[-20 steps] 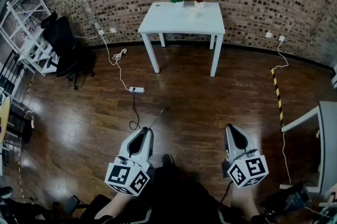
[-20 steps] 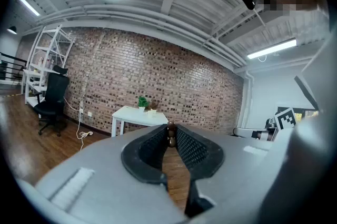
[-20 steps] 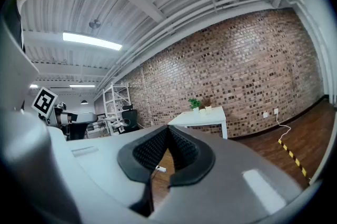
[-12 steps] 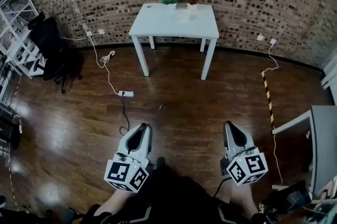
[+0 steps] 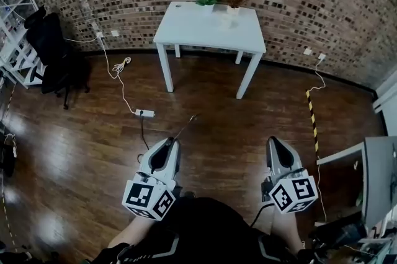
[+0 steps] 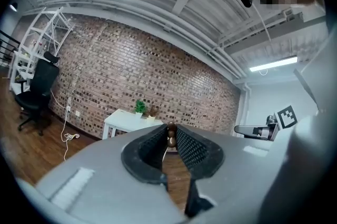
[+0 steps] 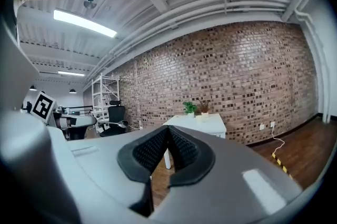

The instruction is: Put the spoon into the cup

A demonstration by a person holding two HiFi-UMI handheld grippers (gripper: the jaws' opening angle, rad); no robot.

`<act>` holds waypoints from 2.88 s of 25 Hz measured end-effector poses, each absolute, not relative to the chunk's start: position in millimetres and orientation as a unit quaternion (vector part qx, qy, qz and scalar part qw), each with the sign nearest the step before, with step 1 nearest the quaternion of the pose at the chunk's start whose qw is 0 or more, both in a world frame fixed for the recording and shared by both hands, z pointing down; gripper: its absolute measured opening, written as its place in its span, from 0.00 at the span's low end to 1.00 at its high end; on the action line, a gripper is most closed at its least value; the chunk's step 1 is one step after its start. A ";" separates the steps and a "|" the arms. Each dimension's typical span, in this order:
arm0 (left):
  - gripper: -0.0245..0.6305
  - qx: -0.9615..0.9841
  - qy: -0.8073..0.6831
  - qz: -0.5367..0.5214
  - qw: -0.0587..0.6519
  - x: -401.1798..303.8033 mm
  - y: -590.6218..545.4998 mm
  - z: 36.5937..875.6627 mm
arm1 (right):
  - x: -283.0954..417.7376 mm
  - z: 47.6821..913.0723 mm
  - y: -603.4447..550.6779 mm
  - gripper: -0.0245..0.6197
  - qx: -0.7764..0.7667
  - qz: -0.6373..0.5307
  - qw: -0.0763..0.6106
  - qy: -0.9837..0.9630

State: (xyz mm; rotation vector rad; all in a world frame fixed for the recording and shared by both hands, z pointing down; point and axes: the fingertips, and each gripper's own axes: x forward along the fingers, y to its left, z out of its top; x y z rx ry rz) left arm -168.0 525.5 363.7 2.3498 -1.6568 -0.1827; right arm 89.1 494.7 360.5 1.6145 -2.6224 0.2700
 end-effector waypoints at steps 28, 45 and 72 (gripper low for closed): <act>0.10 0.792 -0.596 -0.039 0.124 -111.0 331.9 356.9 | 130.2 360.8 283.6 0.05 0.481 0.096 0.004 -0.871; 0.10 0.807 -0.576 -0.017 0.129 -55.6 225.3 353.5 | 165.9 375.3 193.8 0.05 0.476 0.116 -0.003 -0.872; 0.10 0.811 -0.553 -0.067 0.178 -209.1 7.7 381.5 | 33.7 361.5 -9.0 0.05 0.522 0.093 0.058 -0.846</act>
